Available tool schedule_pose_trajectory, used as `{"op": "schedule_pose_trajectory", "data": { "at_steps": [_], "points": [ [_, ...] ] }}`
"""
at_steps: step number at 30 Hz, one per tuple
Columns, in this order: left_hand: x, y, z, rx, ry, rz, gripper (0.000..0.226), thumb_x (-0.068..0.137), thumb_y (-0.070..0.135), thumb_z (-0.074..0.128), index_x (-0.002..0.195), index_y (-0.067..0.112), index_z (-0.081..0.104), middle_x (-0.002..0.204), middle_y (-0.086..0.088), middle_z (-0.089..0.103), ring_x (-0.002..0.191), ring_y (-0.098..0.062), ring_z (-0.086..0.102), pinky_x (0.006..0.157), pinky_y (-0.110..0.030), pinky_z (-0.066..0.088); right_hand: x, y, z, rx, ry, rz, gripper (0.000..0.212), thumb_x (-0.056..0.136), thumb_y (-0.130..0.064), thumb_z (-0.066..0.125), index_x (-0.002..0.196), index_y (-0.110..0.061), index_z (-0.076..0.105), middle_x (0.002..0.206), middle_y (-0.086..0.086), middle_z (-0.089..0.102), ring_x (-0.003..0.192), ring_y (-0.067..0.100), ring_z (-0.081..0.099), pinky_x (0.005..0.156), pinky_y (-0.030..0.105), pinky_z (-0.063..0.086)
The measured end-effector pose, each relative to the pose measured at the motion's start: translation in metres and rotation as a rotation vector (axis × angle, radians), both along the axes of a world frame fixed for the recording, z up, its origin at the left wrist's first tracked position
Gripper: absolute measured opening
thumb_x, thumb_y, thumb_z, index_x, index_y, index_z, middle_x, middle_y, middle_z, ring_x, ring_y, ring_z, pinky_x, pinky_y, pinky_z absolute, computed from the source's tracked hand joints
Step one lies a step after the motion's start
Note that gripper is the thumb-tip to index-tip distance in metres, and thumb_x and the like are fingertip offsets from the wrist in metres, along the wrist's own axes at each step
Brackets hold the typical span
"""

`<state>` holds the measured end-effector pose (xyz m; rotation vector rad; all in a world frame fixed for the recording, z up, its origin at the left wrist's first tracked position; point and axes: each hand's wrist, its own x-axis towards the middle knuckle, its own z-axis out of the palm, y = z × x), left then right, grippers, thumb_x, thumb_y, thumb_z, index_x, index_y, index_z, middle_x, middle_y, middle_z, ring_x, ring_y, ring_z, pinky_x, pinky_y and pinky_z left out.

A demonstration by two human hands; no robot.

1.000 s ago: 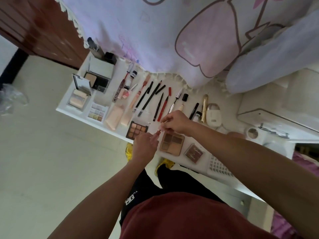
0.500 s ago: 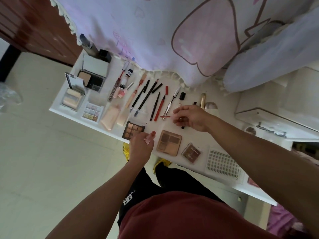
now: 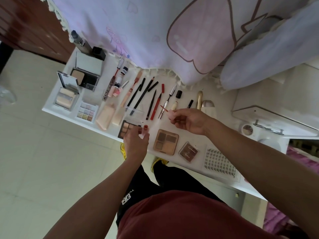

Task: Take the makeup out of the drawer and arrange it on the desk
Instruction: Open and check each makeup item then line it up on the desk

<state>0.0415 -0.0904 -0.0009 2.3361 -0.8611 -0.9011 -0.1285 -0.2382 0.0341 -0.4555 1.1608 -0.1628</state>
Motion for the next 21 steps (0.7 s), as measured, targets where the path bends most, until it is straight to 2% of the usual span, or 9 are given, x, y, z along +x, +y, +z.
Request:
{"op": "schedule_pose_trajectory", "data": {
  "at_steps": [3,5,7,11,13,16,19,21],
  "points": [
    [0.000,0.000,0.000,-0.021,-0.001,0.000,0.016,0.087,0.027,0.068,0.092,0.012,0.064,0.087,0.003,0.065,0.085,-0.019,0.059,0.076,-0.027,0.041,0.002,0.002,0.001,-0.034,-0.005,0.041,0.026,0.084,0.000,0.067,0.109,0.007,0.065,0.085,0.014,0.068,0.075,0.018,0.067,0.065,0.024,0.058],
    [0.000,0.001,-0.002,-0.017,-0.006,-0.005,0.016,0.083,0.020,0.072,0.094,0.013,0.063,0.093,0.003,0.062,0.090,-0.019,0.057,0.077,-0.028,0.041,0.005,0.004,0.000,-0.083,0.025,0.067,0.027,0.084,0.000,0.070,0.109,0.007,0.066,0.089,0.014,0.068,0.079,0.020,0.067,0.068,0.025,0.059],
    [0.000,0.003,-0.004,-0.007,-0.034,-0.022,0.018,0.081,0.020,0.074,0.094,0.013,0.063,0.098,0.002,0.059,0.092,-0.019,0.055,0.075,-0.030,0.043,0.009,0.006,-0.002,-0.164,0.090,0.132,0.022,0.082,0.001,0.072,0.104,0.002,0.068,0.091,0.012,0.069,0.083,0.019,0.066,0.068,0.026,0.058],
    [0.000,0.006,-0.006,-0.008,-0.022,-0.003,0.017,0.080,0.019,0.075,0.089,0.016,0.061,0.090,0.004,0.062,0.085,-0.018,0.057,0.072,-0.032,0.046,0.021,0.013,-0.008,-0.367,0.215,0.313,0.025,0.079,0.001,0.074,0.103,-0.002,0.070,0.104,0.012,0.069,0.089,0.017,0.063,0.068,0.025,0.055],
    [0.000,0.007,-0.006,-0.011,-0.009,0.014,0.015,0.081,0.019,0.074,0.088,0.017,0.061,0.086,0.005,0.063,0.082,-0.018,0.058,0.071,-0.031,0.046,0.030,0.017,-0.013,-0.469,0.246,0.346,0.023,0.079,0.002,0.073,0.102,-0.002,0.070,0.099,0.014,0.068,0.085,0.018,0.061,0.072,0.029,0.056],
    [0.000,0.006,-0.006,-0.014,0.008,0.028,0.015,0.081,0.019,0.074,0.087,0.016,0.061,0.085,0.006,0.064,0.080,-0.018,0.058,0.072,-0.033,0.048,0.044,0.023,-0.024,-0.732,0.323,0.436,0.009,0.082,-0.010,0.074,0.091,-0.011,0.073,0.087,0.003,0.070,0.079,0.016,0.065,0.078,0.034,0.057],
    [0.000,0.005,-0.007,-0.014,0.015,0.019,0.016,0.081,0.019,0.074,0.089,0.014,0.061,0.086,0.005,0.064,0.082,-0.019,0.057,0.074,-0.034,0.049,0.054,0.028,-0.032,-0.916,0.374,0.583,0.010,0.083,-0.017,0.072,0.093,-0.016,0.072,0.087,-0.008,0.067,0.082,0.009,0.062,0.073,0.025,0.053],
    [0.001,0.005,-0.008,-0.013,0.012,0.007,0.017,0.081,0.020,0.074,0.091,0.014,0.062,0.087,0.005,0.064,0.083,-0.018,0.058,0.074,-0.033,0.049,0.056,0.030,-0.035,-0.999,0.381,0.675,0.012,0.084,-0.020,0.072,0.096,-0.018,0.071,0.091,-0.012,0.063,0.082,0.007,0.058,0.073,0.024,0.050]
  ]
}}
